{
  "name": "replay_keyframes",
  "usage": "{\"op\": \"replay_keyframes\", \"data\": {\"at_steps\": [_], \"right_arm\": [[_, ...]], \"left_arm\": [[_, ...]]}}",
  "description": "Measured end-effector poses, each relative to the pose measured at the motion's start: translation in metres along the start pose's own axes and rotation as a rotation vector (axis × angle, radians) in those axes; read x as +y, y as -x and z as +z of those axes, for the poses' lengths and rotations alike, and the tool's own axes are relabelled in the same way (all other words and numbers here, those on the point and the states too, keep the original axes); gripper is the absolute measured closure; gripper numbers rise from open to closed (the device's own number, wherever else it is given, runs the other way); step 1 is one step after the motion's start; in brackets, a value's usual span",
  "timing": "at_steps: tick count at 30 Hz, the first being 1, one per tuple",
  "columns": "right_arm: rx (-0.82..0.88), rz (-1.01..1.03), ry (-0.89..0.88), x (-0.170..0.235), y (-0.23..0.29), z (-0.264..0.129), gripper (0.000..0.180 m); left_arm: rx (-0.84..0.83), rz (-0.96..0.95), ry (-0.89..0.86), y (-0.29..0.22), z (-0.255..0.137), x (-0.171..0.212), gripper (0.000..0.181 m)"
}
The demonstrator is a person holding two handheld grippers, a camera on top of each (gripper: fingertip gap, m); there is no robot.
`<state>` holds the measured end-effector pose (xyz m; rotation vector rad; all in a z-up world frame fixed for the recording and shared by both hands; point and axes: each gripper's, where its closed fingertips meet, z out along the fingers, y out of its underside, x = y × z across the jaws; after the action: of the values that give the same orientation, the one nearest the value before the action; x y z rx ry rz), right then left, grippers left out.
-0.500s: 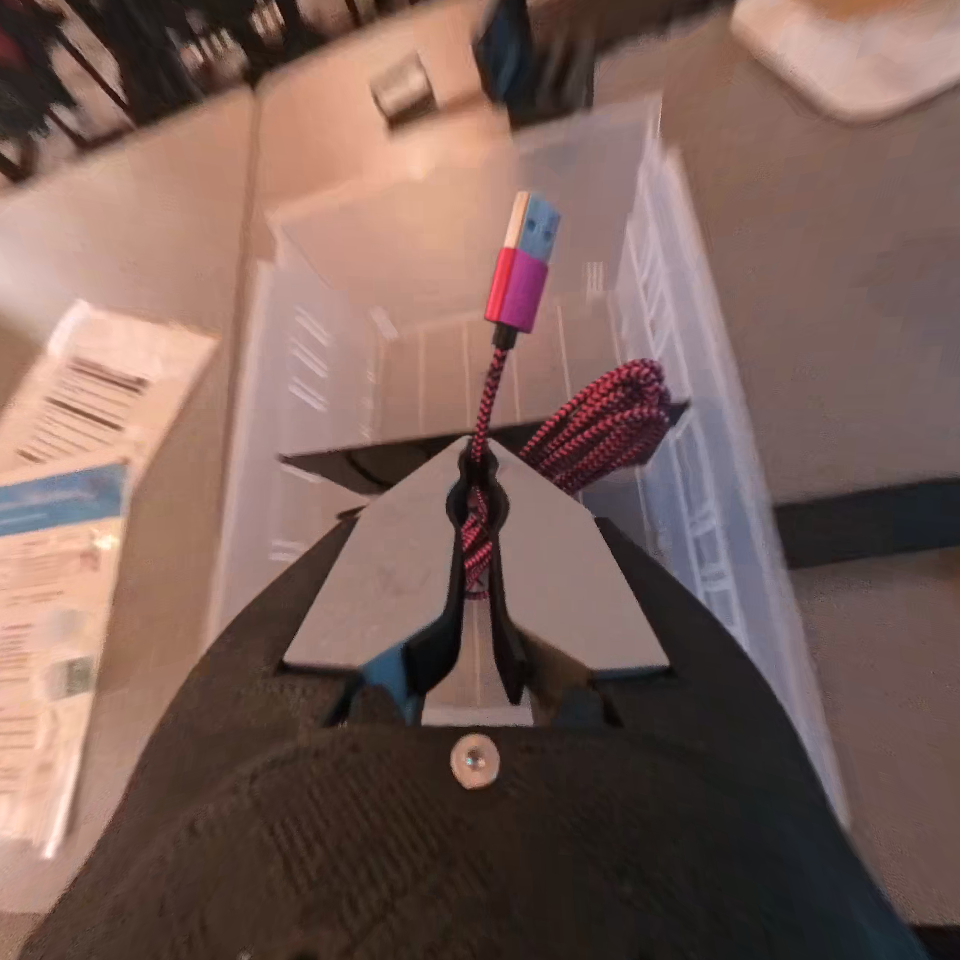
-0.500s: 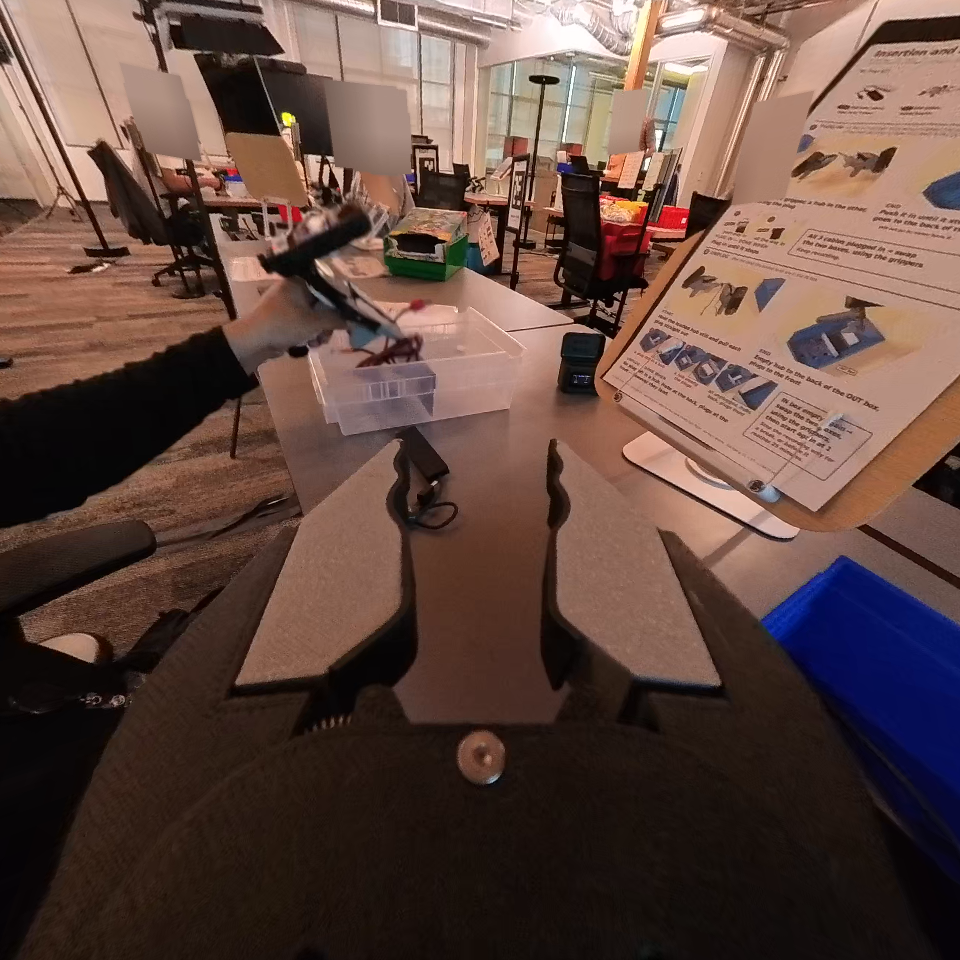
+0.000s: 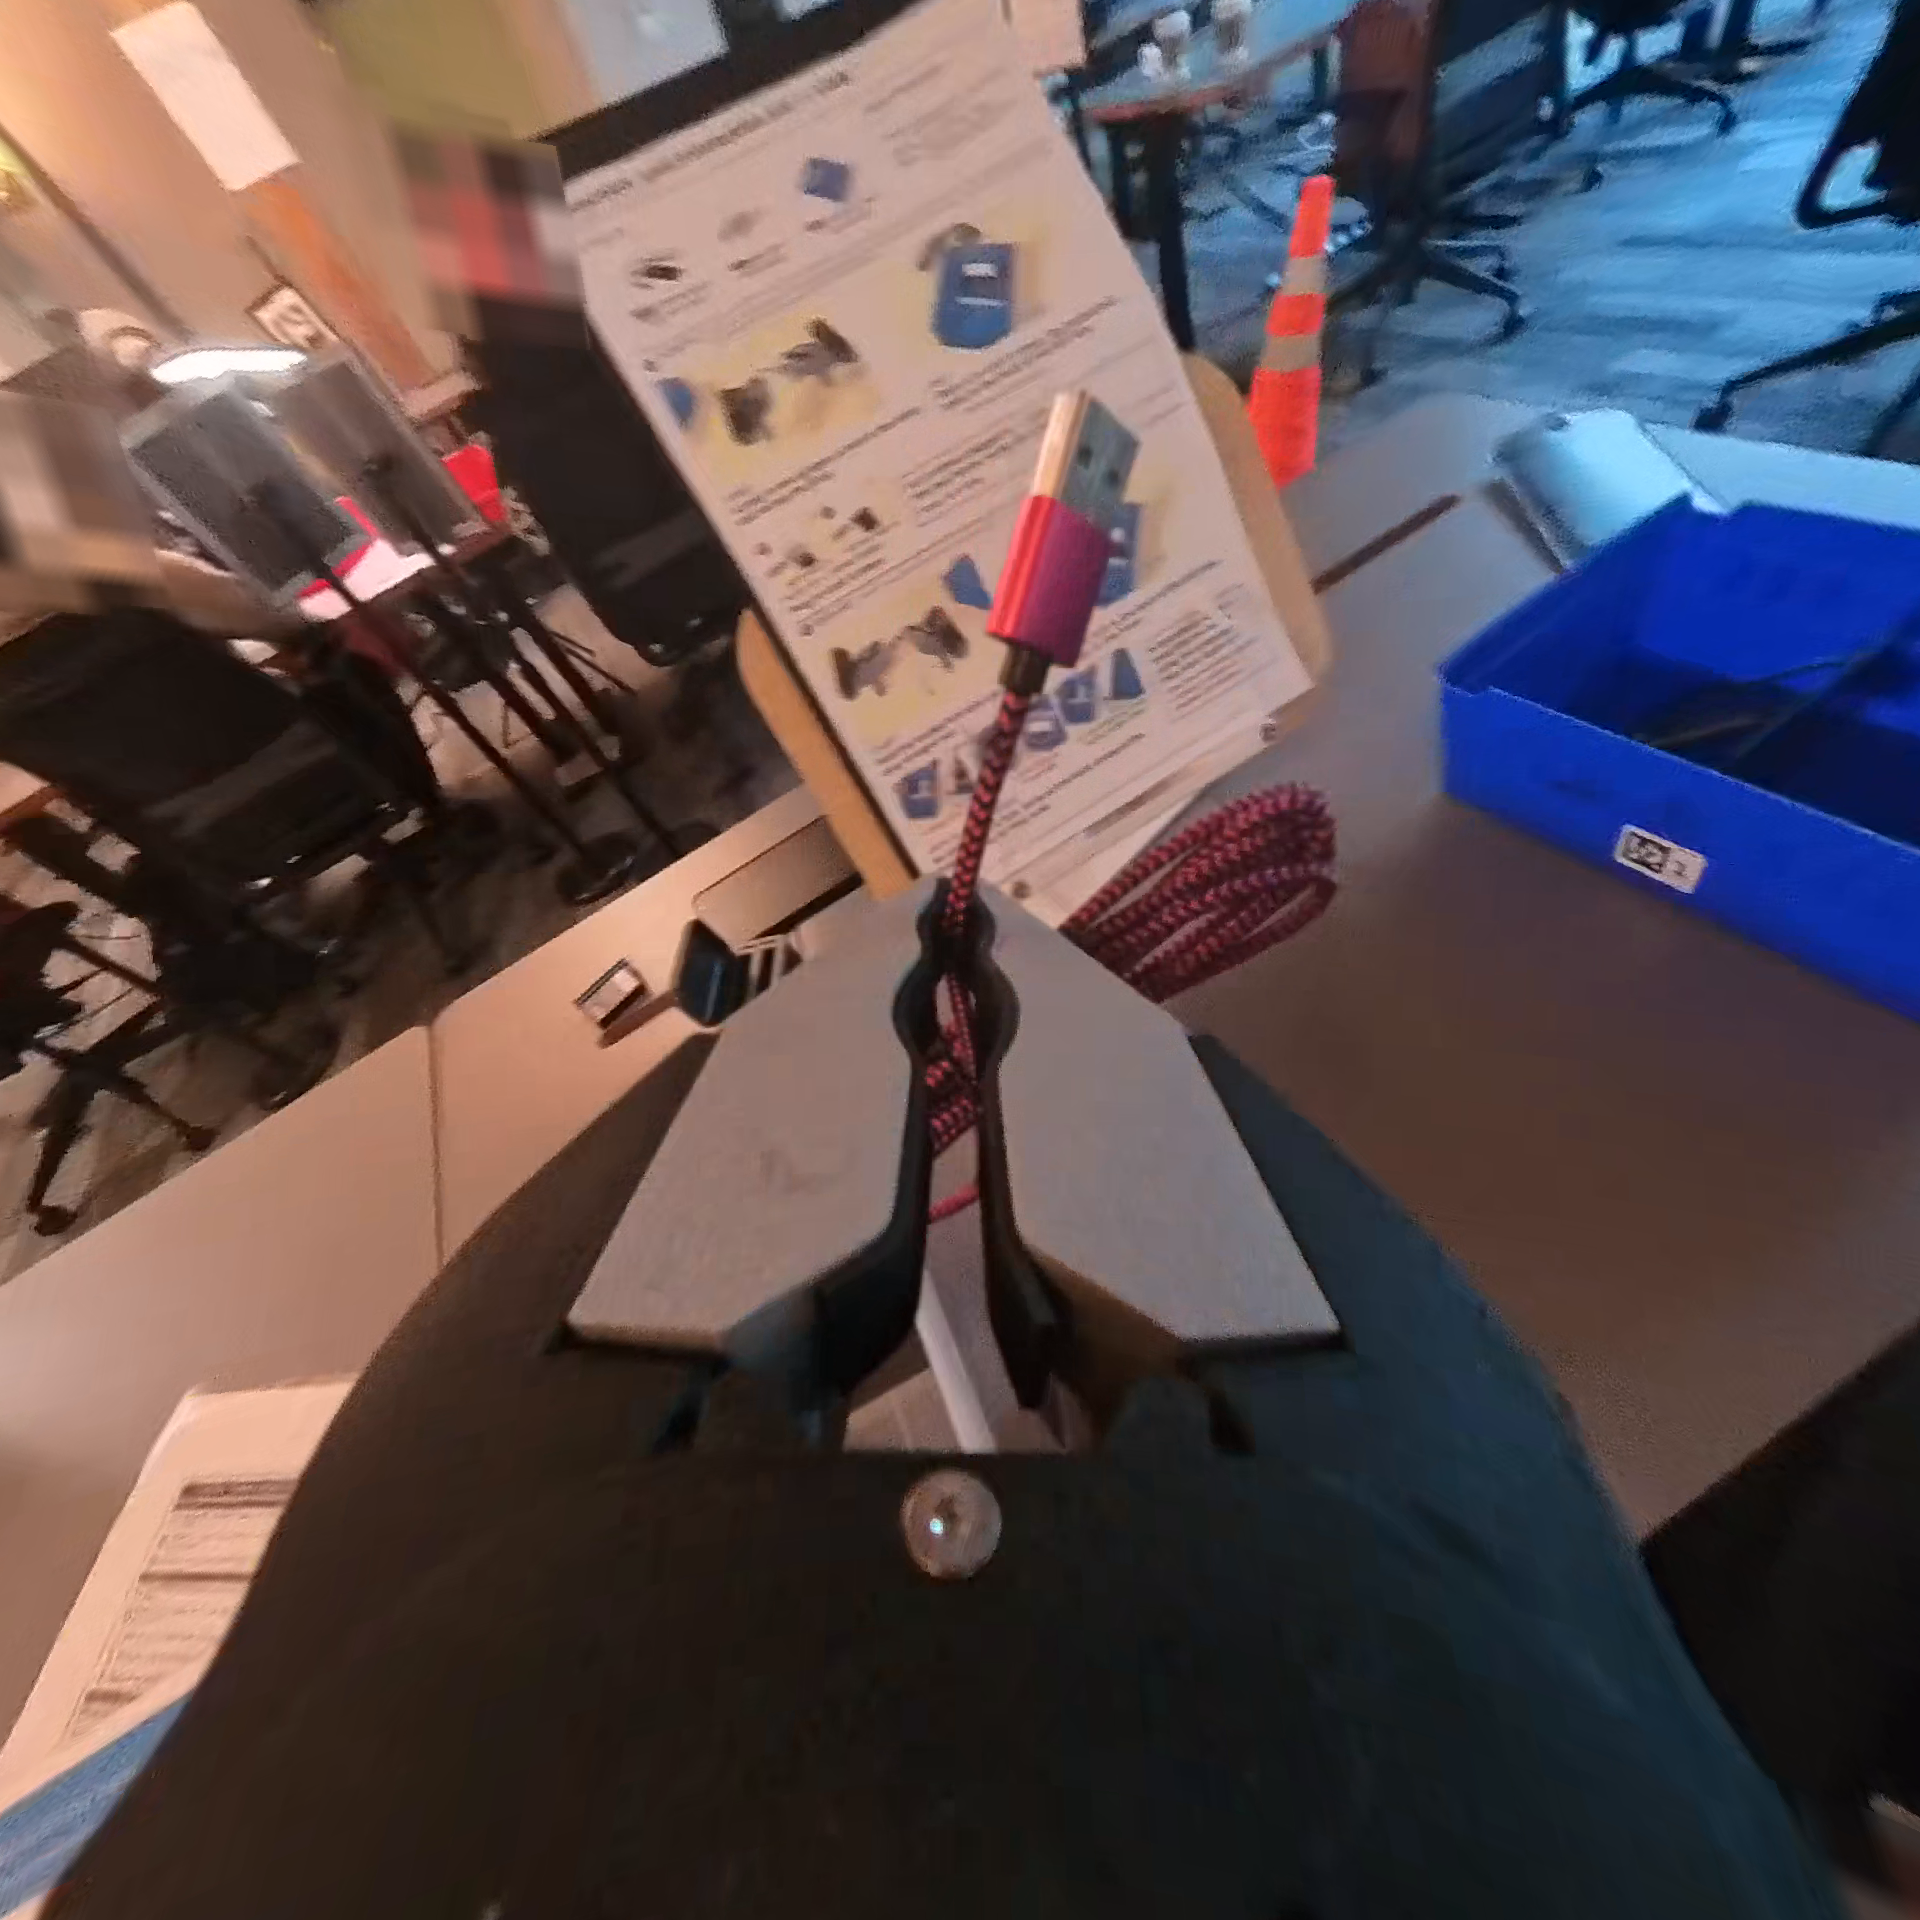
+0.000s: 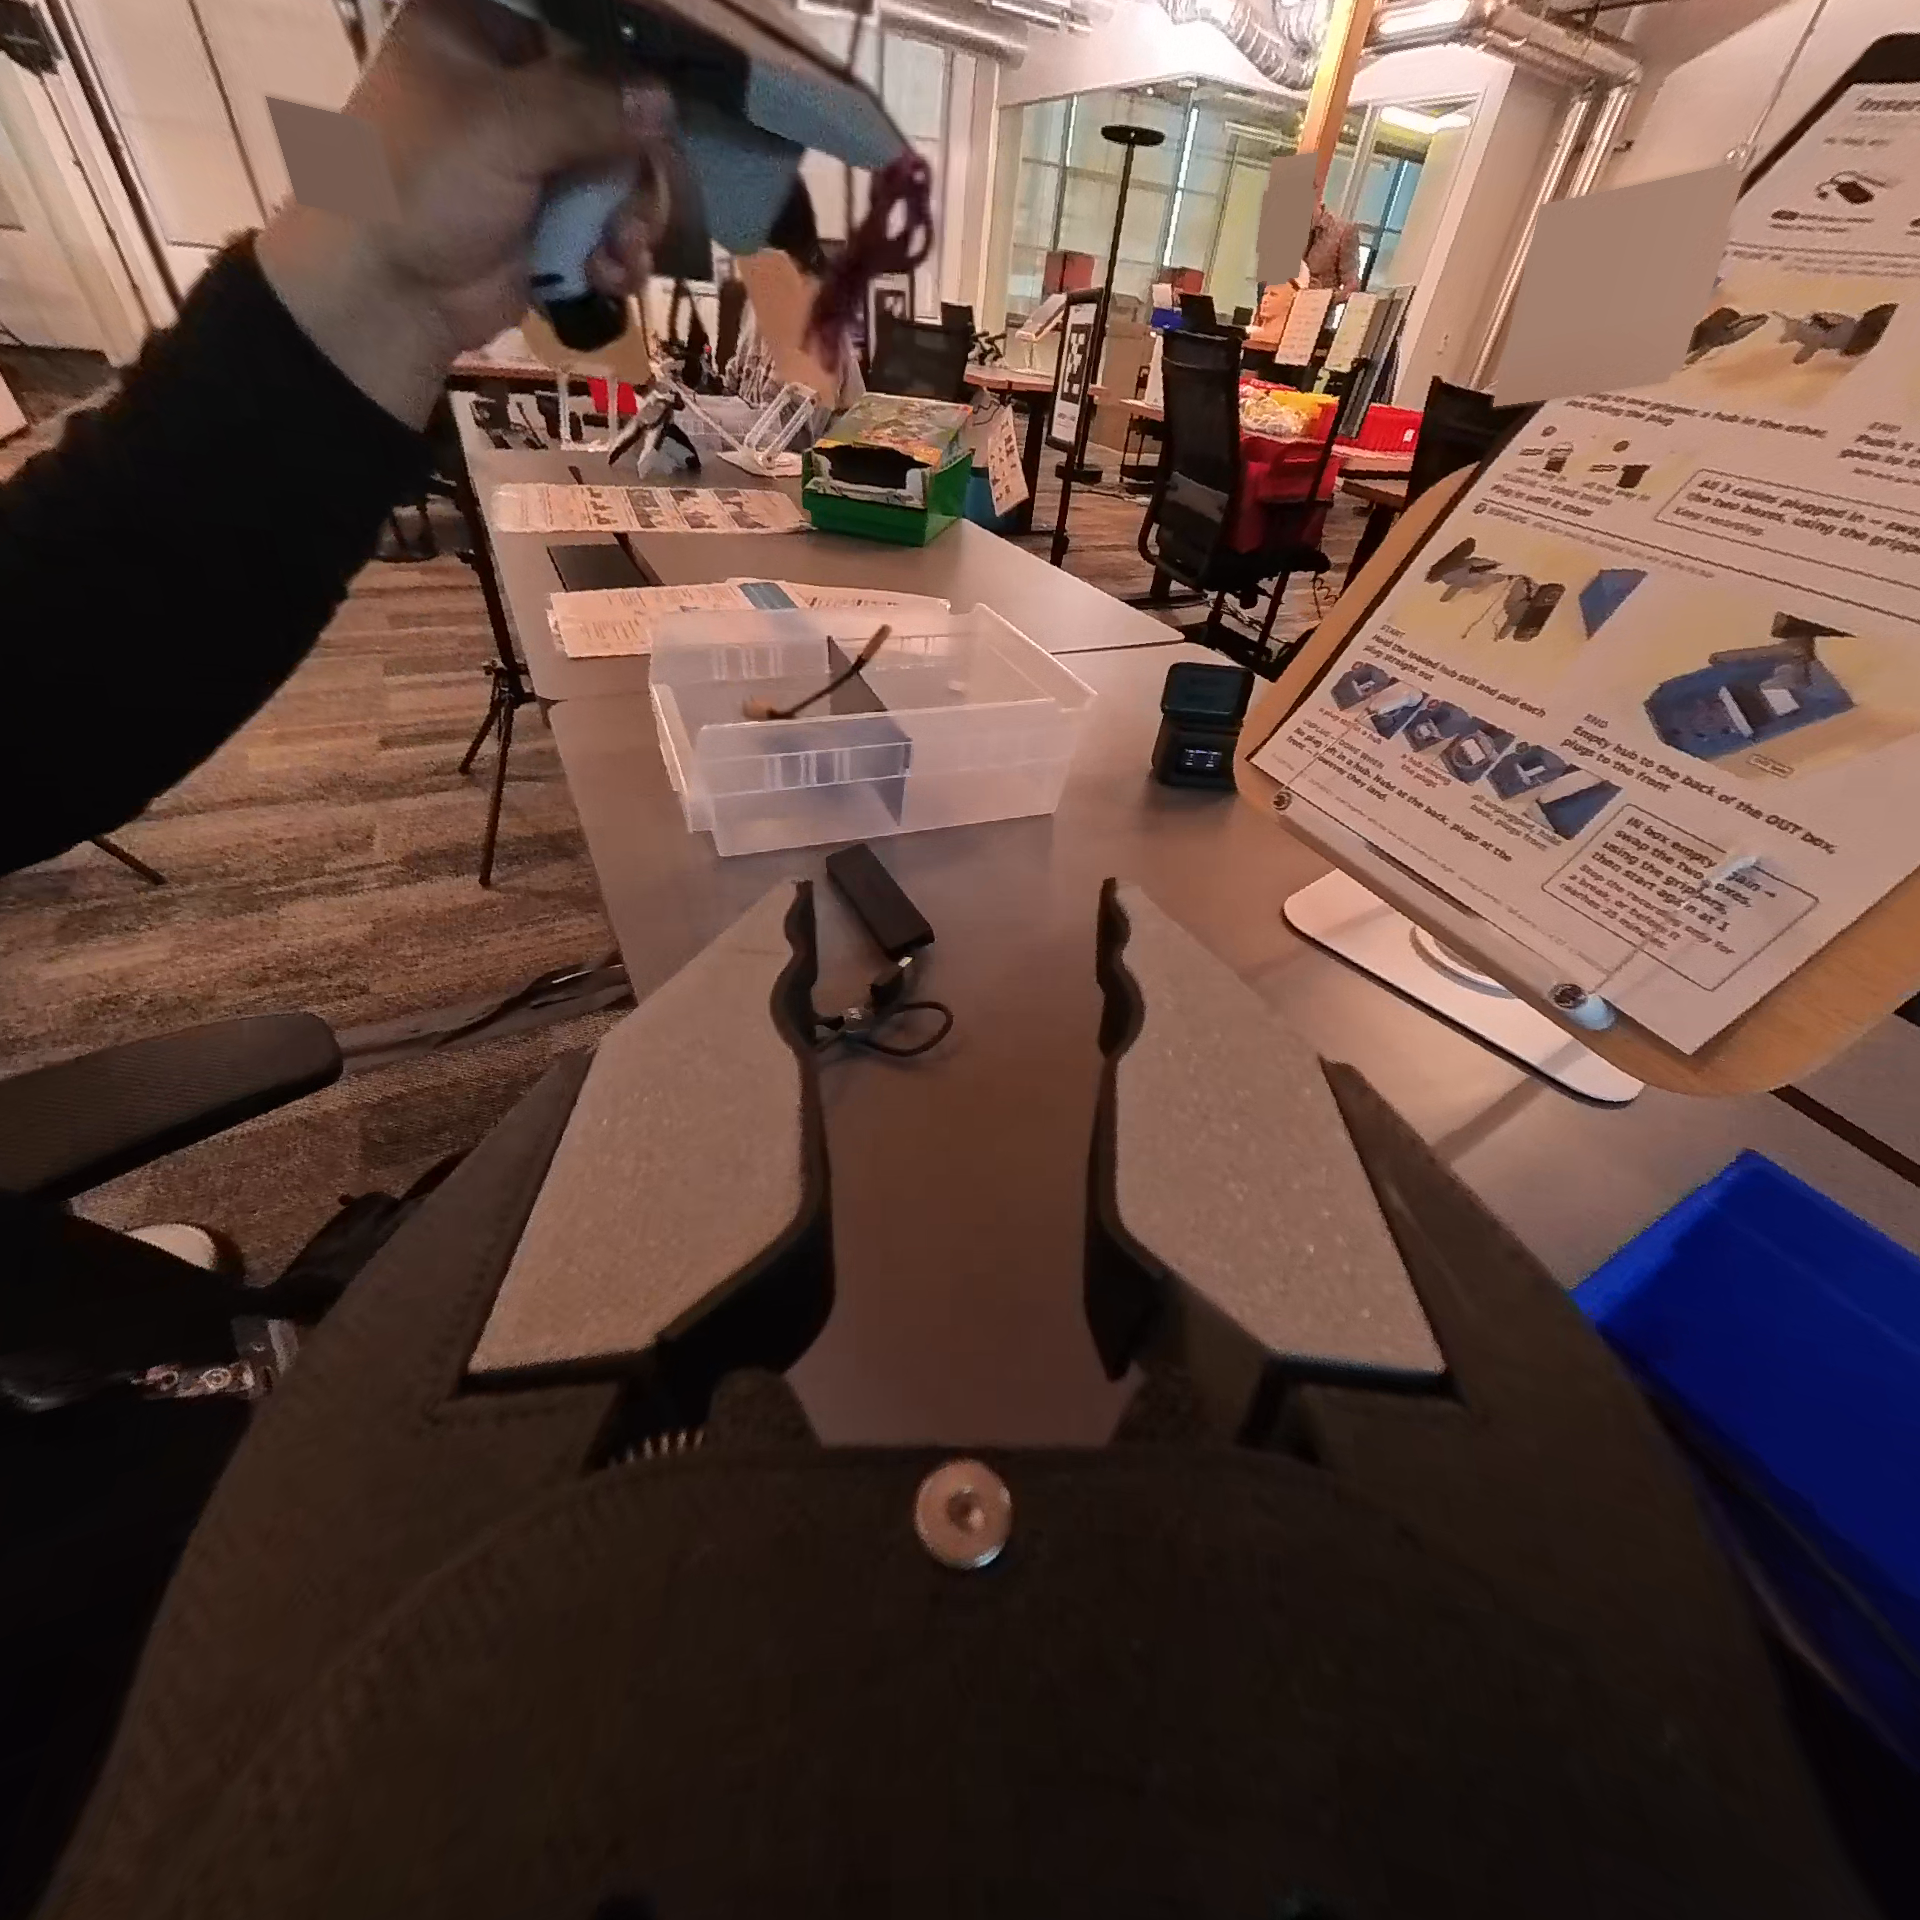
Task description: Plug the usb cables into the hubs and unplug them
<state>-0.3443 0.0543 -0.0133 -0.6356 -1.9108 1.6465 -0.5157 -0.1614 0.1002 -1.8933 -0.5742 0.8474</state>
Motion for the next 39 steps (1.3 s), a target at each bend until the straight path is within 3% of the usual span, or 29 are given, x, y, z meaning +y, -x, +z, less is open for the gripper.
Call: {"op": "replay_keyframes", "data": {"at_steps": [8, 12, 16, 20, 25, 29, 35, 39], "right_arm": [[0.028, -0.025, -0.026, -0.008, -0.005, -0.015, 0.129], [0.012, 0.03, -0.05, -0.009, -0.012, -0.018, 0.129], [0.015, 0.042, -0.047, -0.008, -0.014, -0.018, 0.129], [0.039, 0.031, 0.002, 0.002, -0.018, -0.016, 0.129], [0.043, 0.088, -0.018, 0.003, -0.029, -0.022, 0.129], [-0.002, 0.141, -0.061, -0.003, -0.026, -0.024, 0.13], [-0.012, 0.098, -0.016, 0.003, -0.016, -0.012, 0.134], [-0.014, 0.099, 0.013, 0.01, -0.016, -0.004, 0.133]], "left_arm": [[0.154, -0.049, 0.086, -0.036, 0.047, 0.014, 0.181], [0.271, -0.008, 0.117, -0.077, 0.069, 0.024, 0.181], [0.375, 0.041, 0.208, -0.137, 0.101, 0.056, 0.179], [0.452, 0.027, 0.374, -0.176, 0.113, 0.104, 0.166], [0.516, -0.007, 0.406, -0.161, 0.096, 0.134, 0.136], [0.492, 0.076, 0.601, -0.121, 0.096, 0.2, 0.121], [0.477, 0.195, 0.904, -0.098, 0.106, 0.297, 0.117], [0.553, 0.404, 0.936, -0.106, 0.11, 0.306, 0.119]]}}
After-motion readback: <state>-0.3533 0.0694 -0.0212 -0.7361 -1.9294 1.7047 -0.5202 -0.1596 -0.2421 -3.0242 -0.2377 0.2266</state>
